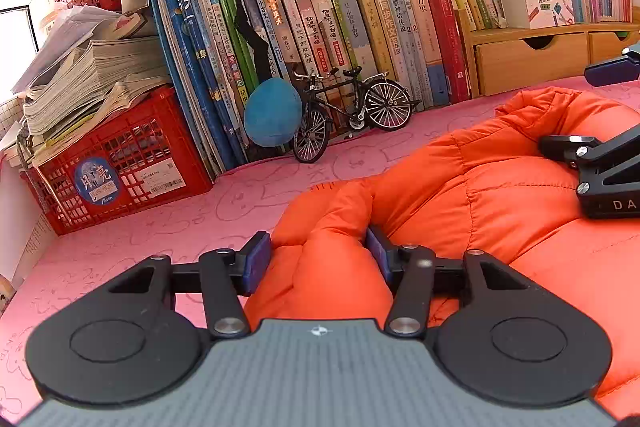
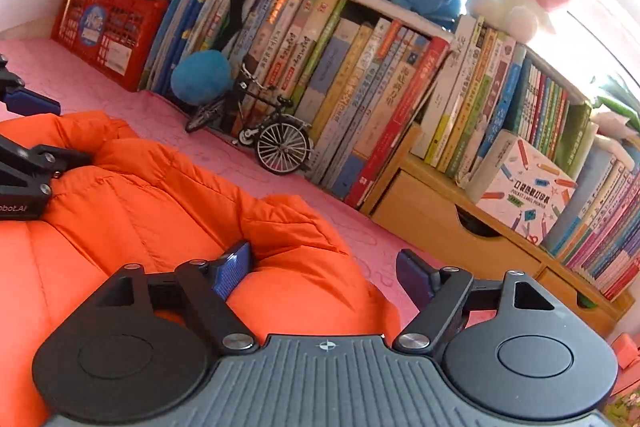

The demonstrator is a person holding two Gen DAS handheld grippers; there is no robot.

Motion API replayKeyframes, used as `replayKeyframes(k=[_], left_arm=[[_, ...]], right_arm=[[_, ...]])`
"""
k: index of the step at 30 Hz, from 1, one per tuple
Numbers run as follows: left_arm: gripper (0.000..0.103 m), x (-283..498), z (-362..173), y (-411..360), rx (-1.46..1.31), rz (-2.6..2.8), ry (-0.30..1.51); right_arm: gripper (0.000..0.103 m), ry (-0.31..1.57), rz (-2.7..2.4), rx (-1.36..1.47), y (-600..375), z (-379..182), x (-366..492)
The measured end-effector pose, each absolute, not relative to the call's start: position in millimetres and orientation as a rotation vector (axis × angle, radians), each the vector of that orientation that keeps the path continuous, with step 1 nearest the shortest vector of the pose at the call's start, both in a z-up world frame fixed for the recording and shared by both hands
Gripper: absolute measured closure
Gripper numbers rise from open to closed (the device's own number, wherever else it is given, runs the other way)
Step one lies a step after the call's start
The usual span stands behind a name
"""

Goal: Fold clothes

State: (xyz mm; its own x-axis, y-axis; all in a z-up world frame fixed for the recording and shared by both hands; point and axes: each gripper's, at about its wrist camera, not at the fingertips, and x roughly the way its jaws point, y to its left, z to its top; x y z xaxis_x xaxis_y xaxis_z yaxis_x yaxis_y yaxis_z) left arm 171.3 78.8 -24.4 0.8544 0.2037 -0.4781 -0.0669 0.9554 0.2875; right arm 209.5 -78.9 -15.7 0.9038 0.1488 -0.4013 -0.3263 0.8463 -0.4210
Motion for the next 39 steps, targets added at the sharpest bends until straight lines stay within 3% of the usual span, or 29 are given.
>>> replayKeyframes(k=[6, 12, 15, 18, 20, 26, 30, 35, 39], left_arm=[[0.051, 172, -25, 82, 0.248, 0.139, 0.538], [0.051, 171, -24, 84, 0.236, 0.146, 0.537], [0.051, 170, -23, 86, 0.215, 0.15, 0.537], [0.051, 167, -21, 88, 0.187, 0.158, 0.544], [0.051, 165, -21, 90, 0.173, 0.162, 0.546], [0.05, 164, -20, 90, 0.168, 0.166, 0.543], [0.043, 160, -15, 86, 0.189, 0.209, 0.53], [0.038, 144, 5, 85, 0.163, 0.197, 0.555], [0.033, 126, 25, 84, 0.152, 0.132, 0.581]], right_arm=[[0.017, 0.402, 0.146, -0.497, -109, -4, 201], [0.021, 0.7, 0.431, 0.231, -193, 20, 154], [0.01, 0.851, 0.629, 0.52, -206, 1, 137], [0.009, 0.945, 0.696, 0.623, -194, -17, 125], [0.027, 0.955, 0.71, 0.603, -180, -20, 118], [0.046, 0.991, 0.755, 0.542, -169, -29, 86], [0.046, 0.954, 0.72, 0.409, -180, -19, 56], [0.031, 0.815, 0.578, 0.103, -176, -4, 13], [0.024, 0.737, 0.544, 0.052, -177, 6, -1]])
